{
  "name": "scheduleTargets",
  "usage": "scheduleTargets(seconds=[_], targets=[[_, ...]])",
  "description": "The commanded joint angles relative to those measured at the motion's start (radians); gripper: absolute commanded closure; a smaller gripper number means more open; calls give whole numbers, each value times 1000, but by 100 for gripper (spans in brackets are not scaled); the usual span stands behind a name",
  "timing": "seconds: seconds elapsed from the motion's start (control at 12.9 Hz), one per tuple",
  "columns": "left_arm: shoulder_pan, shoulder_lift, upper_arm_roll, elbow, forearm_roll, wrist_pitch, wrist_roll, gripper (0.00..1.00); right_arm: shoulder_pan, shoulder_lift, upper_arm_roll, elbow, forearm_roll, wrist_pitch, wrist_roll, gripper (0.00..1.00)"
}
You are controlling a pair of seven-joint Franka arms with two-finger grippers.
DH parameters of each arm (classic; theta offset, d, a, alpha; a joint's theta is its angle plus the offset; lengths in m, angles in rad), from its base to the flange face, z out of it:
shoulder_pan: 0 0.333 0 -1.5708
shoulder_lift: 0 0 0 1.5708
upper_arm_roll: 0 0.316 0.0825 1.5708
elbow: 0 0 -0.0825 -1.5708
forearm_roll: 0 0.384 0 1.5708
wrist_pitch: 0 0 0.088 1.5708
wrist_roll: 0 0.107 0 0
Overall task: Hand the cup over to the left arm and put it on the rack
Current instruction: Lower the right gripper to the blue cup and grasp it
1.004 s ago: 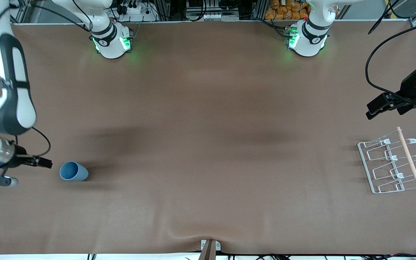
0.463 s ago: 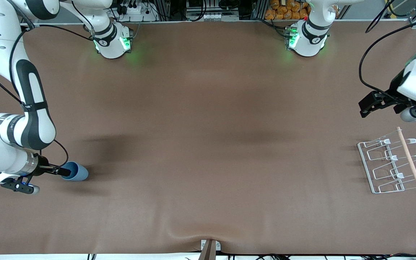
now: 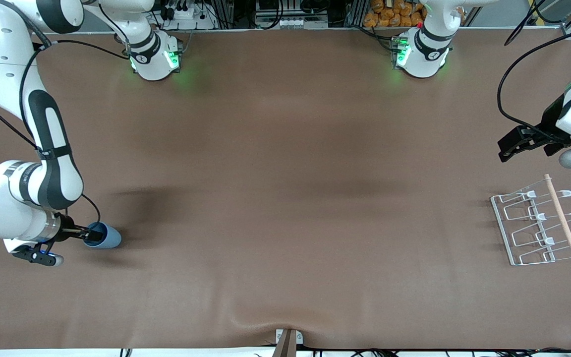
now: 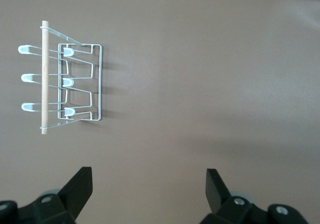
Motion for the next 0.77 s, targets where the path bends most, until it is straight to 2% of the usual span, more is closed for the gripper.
scheduleTargets(seconds=[0.0, 0.46, 0.69], targets=[[4, -2, -2, 12, -8, -10, 17, 0, -1, 6, 6, 5, 8, -2, 15, 100], [12, -2, -2, 12, -15, -8, 16, 0, 13, -5, 9, 9, 8, -13, 17, 100], [12, -2, -2, 12, -15, -8, 13, 0, 51, -39, 36, 15, 10, -39, 142, 100]])
